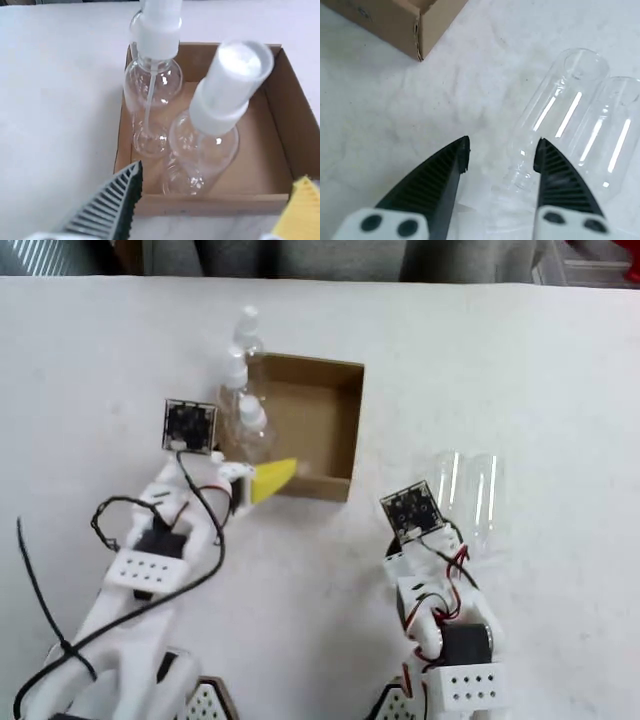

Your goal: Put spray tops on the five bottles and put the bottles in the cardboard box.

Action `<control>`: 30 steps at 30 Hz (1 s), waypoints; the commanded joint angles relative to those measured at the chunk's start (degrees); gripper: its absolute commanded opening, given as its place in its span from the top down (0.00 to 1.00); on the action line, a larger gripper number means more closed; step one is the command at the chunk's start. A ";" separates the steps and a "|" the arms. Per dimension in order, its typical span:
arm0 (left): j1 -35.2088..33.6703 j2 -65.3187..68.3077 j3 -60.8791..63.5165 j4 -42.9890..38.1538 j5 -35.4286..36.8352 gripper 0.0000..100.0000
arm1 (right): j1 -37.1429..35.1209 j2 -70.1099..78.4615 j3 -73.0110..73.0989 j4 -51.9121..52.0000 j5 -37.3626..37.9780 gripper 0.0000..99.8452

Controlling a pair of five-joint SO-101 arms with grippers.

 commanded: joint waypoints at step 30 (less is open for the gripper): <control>7.60 -37.76 -8.00 40.70 -0.35 0.95 | 24.66 -0.40 -5.89 1.63 -7.03 0.81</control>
